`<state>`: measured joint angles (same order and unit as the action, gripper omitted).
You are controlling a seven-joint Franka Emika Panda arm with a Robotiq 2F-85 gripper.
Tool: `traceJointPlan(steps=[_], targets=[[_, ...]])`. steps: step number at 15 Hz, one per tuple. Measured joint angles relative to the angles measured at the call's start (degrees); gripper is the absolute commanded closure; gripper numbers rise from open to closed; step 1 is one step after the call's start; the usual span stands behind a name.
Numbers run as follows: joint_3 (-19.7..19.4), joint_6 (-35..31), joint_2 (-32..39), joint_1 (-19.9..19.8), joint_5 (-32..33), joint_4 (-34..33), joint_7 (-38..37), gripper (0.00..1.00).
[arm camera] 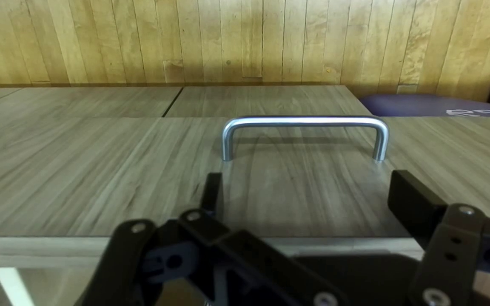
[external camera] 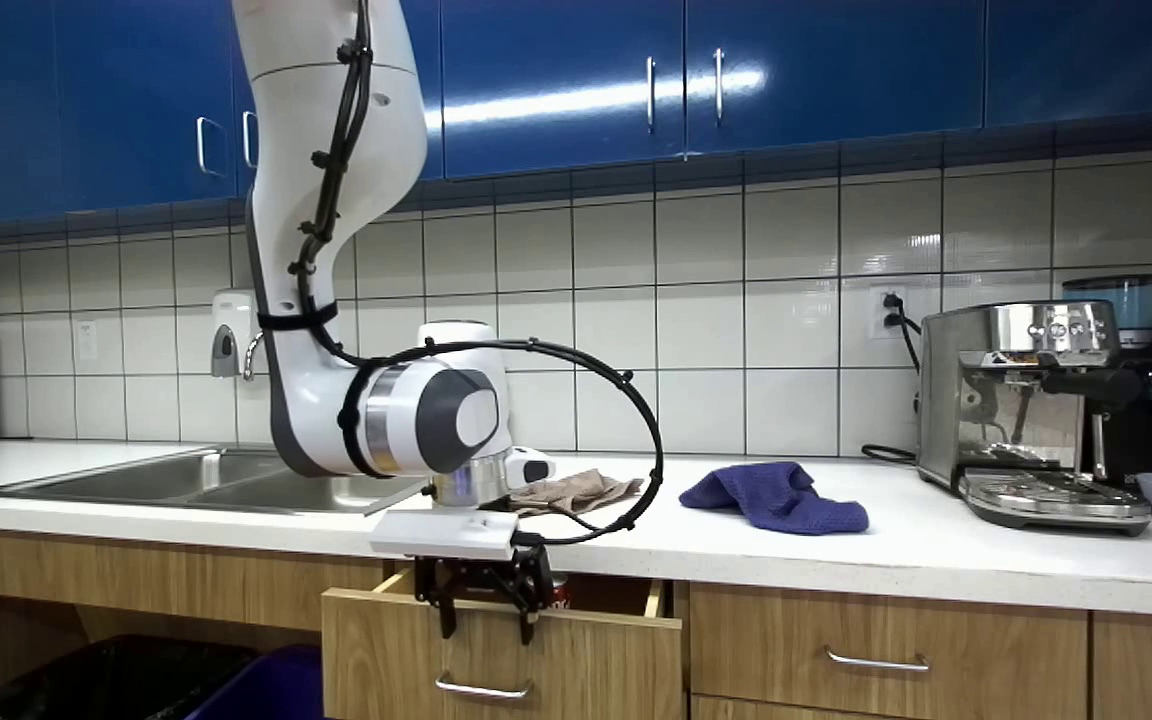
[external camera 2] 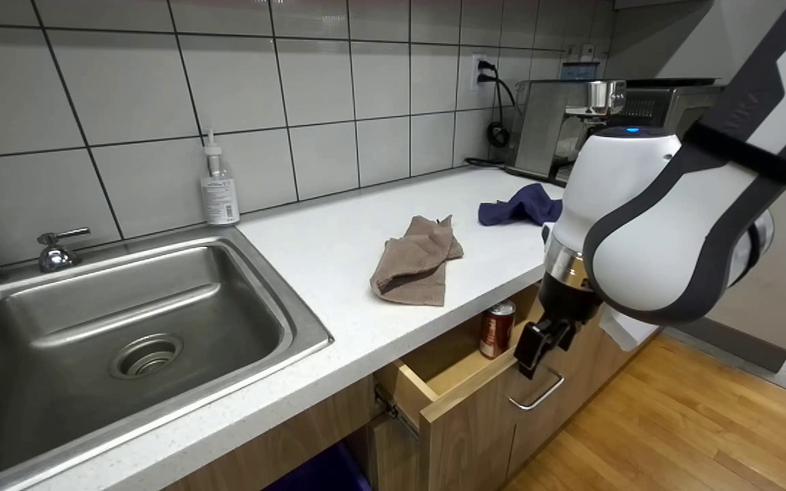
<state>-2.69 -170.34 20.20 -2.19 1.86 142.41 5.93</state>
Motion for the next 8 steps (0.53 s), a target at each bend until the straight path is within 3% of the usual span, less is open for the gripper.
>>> traceJointPlan(steps=[8], targets=[[0.05, 0.08, 0.81, -0.02, 0.00, -1.30, 0.36, 0.00]])
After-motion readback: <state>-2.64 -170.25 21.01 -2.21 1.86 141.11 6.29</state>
